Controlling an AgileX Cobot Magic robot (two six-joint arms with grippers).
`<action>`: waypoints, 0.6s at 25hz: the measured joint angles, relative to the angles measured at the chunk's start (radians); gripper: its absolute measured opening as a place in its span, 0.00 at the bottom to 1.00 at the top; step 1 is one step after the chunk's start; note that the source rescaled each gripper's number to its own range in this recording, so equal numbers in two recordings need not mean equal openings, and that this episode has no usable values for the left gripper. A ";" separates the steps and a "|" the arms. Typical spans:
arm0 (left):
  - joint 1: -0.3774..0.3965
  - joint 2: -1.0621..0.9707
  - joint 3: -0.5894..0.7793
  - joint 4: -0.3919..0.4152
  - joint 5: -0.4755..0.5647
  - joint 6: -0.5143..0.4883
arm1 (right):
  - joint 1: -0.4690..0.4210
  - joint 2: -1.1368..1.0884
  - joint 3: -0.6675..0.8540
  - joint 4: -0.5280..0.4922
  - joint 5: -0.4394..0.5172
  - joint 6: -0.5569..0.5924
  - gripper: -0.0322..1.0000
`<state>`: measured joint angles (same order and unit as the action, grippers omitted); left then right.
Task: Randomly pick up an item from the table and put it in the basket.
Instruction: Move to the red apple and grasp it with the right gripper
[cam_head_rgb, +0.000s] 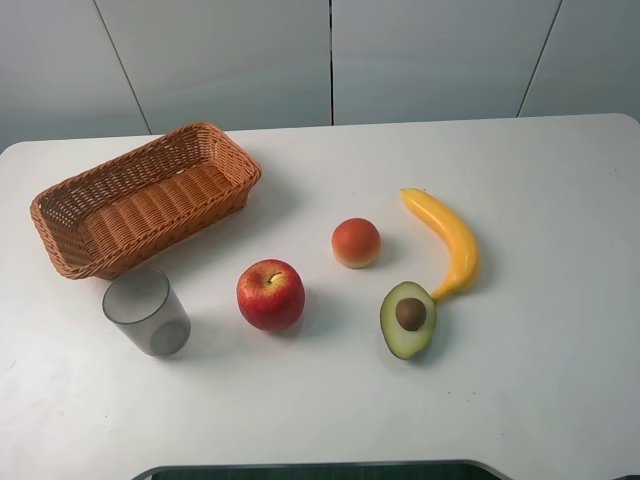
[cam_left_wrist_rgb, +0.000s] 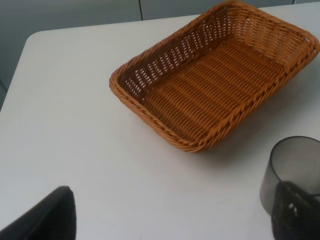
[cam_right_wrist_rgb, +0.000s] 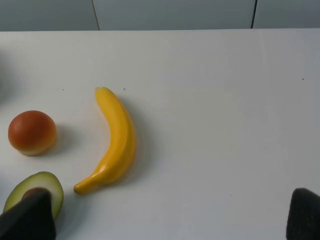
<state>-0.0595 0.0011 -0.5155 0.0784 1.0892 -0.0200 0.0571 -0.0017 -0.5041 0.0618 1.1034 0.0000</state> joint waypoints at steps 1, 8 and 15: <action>0.000 0.000 0.000 0.000 0.000 0.000 | 0.000 0.000 0.000 0.000 0.000 0.000 0.97; 0.000 0.000 0.000 0.000 0.000 0.000 | 0.000 0.000 0.000 0.000 0.000 0.000 0.97; 0.000 0.000 0.000 0.000 0.000 0.000 | 0.000 0.000 0.000 0.000 0.000 0.000 0.97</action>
<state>-0.0595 0.0011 -0.5155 0.0784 1.0892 -0.0200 0.0571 -0.0017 -0.5041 0.0618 1.1034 0.0000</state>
